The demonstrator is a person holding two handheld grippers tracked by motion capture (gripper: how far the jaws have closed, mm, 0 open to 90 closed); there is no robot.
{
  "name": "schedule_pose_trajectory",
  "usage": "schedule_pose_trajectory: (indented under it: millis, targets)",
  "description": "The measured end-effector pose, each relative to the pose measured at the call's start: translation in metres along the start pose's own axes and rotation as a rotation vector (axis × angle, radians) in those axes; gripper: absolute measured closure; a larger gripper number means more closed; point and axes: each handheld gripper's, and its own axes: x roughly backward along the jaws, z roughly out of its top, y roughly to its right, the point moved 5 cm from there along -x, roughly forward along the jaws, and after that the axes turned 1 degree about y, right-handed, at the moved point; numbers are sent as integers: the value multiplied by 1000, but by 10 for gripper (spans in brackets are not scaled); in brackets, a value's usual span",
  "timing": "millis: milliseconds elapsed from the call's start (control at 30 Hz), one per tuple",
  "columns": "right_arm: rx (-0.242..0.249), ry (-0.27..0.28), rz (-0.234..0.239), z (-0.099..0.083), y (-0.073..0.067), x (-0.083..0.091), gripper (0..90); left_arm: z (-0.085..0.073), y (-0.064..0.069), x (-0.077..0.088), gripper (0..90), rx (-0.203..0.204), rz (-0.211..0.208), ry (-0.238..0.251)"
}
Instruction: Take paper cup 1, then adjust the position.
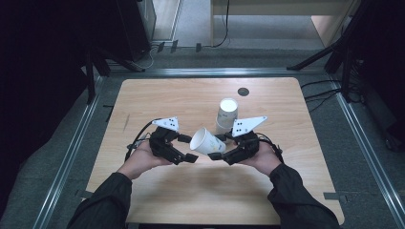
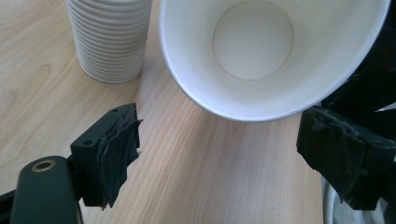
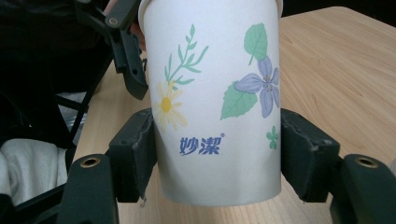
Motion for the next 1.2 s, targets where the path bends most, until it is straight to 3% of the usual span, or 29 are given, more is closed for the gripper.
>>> schedule_pose_trajectory:
  millis: [200, 400, 733, 1200]
  targets:
    - [-8, 8, 4, -2, 2, 0, 342, 0, 2, -2, 134, 17, -8, 46]
    - [-16, 7, 8, -4, 2, -1, 342, 0, 4, -5, 133, 16, -15, 47]
    - [-31, 13, 25, -7, 2, -4, 343, 2, 6, -6, 133, 25, -22, 99]
    - [-41, 11, 40, -9, 1, -8, 343, 3, 6, -8, 133, 32, -40, 130]
